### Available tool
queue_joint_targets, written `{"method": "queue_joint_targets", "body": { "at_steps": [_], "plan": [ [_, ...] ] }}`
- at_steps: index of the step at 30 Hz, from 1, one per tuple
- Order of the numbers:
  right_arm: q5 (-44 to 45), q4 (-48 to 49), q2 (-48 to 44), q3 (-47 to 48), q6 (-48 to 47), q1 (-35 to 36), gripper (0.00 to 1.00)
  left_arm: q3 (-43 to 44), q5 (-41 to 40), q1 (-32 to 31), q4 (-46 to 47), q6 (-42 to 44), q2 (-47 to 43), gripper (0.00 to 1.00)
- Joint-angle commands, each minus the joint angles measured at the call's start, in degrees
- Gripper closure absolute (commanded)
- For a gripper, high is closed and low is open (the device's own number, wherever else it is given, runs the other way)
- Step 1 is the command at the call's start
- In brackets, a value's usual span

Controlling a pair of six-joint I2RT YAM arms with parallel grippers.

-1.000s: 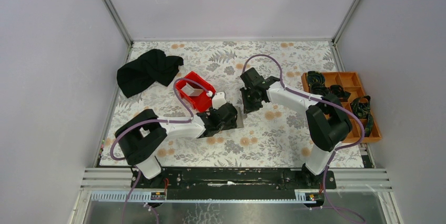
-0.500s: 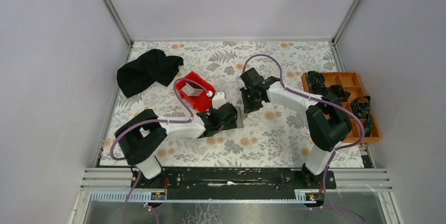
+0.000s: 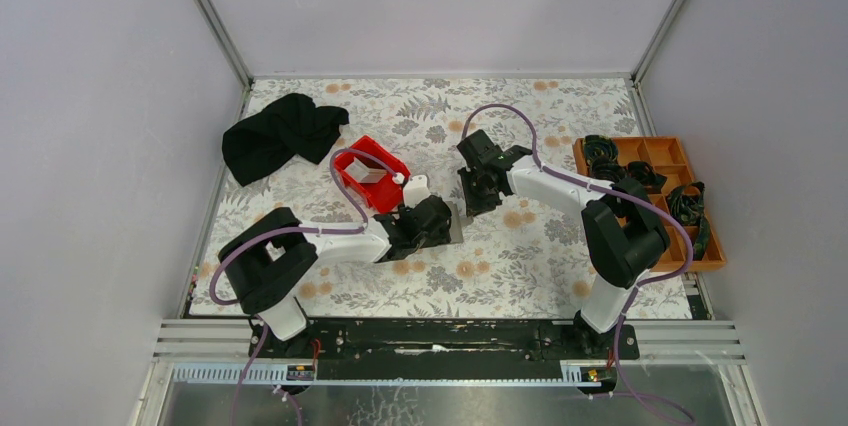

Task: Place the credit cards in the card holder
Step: Close the card holder at the center of the board.

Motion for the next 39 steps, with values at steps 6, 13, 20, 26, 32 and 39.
{"method": "queue_joint_targets", "body": {
  "at_steps": [6,13,20,26,32,39],
  "plan": [
    [1.91,-0.99,-3.68,-0.11,-1.05,0.67,0.76,-0.1,0.65,-0.39,-2.53,0.22,2.69,0.39],
    [2.64,-1.11,-4.47,0.01,-1.14,0.67,0.73,-0.21,0.72,-0.44,-2.55,0.14,2.83,0.39],
    [1.71,-0.76,-4.16,-0.79,-1.19,0.65,0.74,-0.17,0.72,-0.38,-2.55,-0.02,2.8,0.39],
    [1.01,-0.45,-3.99,-0.97,-0.95,0.67,0.74,-0.23,0.83,-0.42,-2.53,-0.17,2.8,0.39],
    [0.6,-0.21,-3.73,-1.06,-0.7,0.75,0.74,-0.25,0.97,-0.37,-2.51,-0.35,2.91,0.39],
    [0.6,0.24,-4.58,-1.0,-0.23,1.02,0.74,-0.42,0.98,-0.42,-2.49,-0.44,3.04,0.39]
  ]
}}
